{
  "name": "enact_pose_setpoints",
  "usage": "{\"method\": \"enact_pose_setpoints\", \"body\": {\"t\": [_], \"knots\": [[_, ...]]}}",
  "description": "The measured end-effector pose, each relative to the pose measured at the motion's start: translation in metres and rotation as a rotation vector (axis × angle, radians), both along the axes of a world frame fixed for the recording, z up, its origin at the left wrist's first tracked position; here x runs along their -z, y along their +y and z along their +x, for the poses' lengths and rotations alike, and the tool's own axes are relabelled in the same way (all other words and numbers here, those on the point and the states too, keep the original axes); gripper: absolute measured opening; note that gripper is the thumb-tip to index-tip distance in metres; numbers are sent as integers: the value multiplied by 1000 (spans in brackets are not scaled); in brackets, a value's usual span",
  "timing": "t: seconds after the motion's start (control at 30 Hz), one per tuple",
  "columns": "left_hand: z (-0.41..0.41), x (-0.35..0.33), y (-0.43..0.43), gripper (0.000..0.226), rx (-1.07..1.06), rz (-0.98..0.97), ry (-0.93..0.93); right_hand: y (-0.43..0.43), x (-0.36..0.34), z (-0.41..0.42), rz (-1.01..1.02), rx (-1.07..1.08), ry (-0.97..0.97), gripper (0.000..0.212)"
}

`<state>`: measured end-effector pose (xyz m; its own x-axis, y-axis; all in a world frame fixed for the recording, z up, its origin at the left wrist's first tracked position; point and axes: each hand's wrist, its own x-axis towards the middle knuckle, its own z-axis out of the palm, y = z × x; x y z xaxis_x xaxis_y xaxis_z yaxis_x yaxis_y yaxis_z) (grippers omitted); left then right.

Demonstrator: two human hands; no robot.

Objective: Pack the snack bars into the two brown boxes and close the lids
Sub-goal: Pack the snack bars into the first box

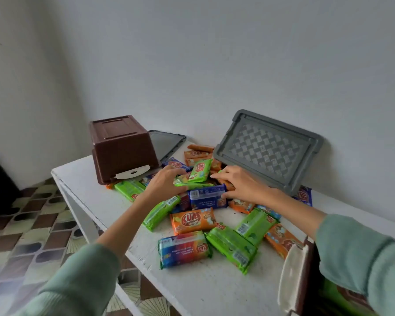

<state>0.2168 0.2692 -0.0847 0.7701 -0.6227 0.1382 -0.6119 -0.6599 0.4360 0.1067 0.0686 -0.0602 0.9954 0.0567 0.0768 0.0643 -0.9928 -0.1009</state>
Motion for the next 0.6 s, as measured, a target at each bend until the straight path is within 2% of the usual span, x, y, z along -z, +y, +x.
{"method": "enact_pose_setpoints", "body": {"t": [0.1,0.23,0.4,0.5,0.6], "knots": [[5,26,15,69,-103,86,116,6,26,31,-105,-75,120,76],[5,55,30,75,-178,128,206,9,50,44,-220,-161,194,97],[-3,63,31,77,-216,76,113,1,65,46,-296,-202,59,104],[-5,59,28,78,-229,49,95,3,59,40,-451,-241,16,99],[-7,56,28,74,-248,-3,70,10,62,37,-622,-227,28,109]]}}
